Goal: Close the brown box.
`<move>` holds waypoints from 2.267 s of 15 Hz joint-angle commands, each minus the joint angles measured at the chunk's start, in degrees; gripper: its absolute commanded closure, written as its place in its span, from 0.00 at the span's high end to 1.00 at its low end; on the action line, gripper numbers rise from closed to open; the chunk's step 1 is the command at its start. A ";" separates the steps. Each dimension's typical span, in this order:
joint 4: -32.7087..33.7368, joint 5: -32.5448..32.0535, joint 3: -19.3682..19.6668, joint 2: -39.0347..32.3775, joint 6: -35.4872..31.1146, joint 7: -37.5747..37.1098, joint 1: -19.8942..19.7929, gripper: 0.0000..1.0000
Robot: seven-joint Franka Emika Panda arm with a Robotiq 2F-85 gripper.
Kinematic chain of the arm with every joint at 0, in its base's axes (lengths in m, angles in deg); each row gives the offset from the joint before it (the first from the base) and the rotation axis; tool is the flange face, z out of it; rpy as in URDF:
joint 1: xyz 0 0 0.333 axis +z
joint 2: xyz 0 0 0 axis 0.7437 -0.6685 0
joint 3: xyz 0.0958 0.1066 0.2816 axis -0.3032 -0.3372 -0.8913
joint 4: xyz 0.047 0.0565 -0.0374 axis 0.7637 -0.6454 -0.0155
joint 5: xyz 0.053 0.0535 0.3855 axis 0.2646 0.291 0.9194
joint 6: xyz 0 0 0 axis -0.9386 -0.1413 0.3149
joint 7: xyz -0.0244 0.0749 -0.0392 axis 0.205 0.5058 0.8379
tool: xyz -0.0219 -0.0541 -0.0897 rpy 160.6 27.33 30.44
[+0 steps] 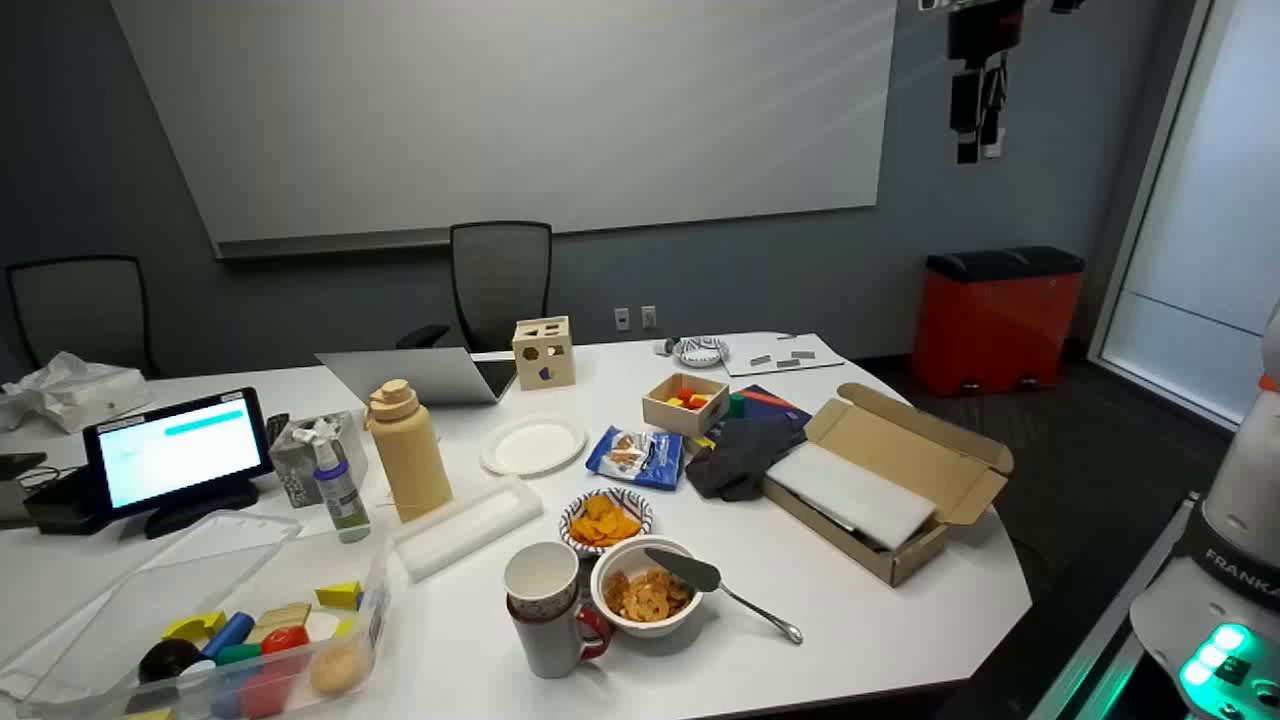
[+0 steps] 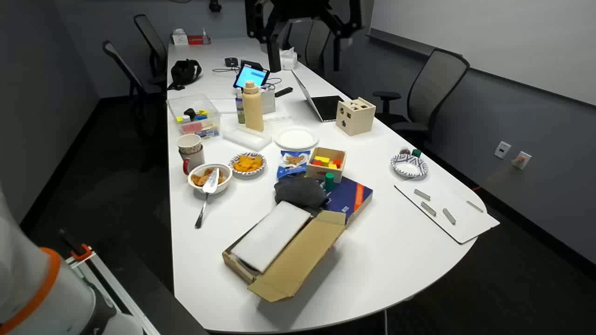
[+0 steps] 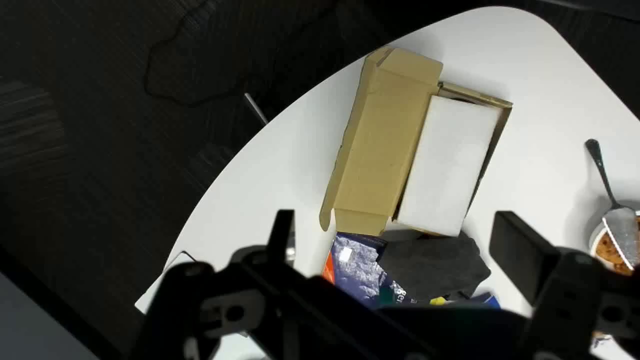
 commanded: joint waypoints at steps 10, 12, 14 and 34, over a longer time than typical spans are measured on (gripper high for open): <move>0.62 9.22 7.04 -10.22 -0.16 9.28 1.50 1.00; 0.68 12.15 8.61 -14.36 -1.04 11.89 0.67 1.00; 0.68 15.23 10.09 -19.51 -2.17 15.48 -0.25 1.00; 6.46 30.28 -2.32 -61.85 -30.99 26.48 -16.28 1.00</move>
